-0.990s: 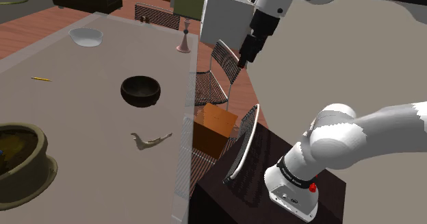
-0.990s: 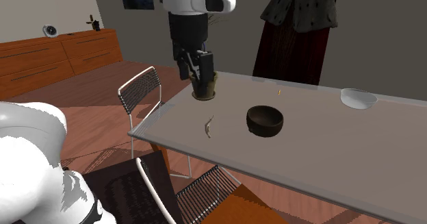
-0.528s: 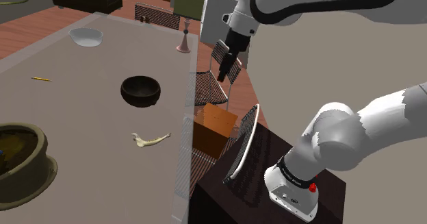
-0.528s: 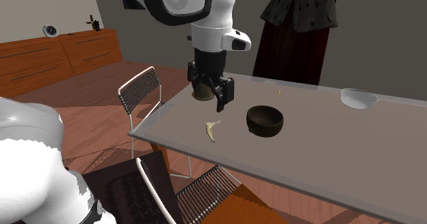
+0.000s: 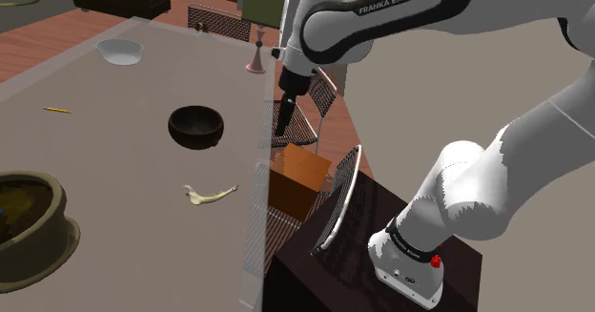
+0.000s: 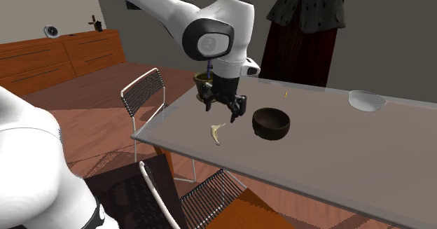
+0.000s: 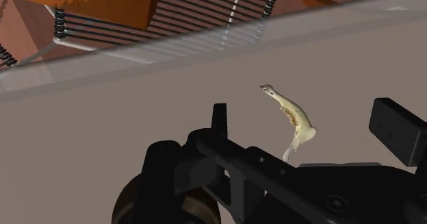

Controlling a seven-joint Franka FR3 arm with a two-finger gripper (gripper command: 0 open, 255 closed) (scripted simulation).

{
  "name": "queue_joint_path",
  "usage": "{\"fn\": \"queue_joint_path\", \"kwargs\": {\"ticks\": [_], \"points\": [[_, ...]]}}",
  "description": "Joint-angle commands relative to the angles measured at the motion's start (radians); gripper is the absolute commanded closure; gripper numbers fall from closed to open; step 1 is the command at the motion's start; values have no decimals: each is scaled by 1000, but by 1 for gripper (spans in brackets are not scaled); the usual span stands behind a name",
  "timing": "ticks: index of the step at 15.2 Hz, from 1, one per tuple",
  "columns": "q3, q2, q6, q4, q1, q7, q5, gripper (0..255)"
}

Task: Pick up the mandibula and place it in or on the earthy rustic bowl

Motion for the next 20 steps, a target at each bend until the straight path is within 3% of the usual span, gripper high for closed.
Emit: {"fn": "queue_joint_path", "kwargs": {"ticks": [1, 15, 20], "points": [[5, 78, 45, 25, 29, -68, 32, 0], [120, 538, 227, 238, 129, -512, 203, 0], [133, 586, 275, 238, 134, -529, 220, 0]]}}
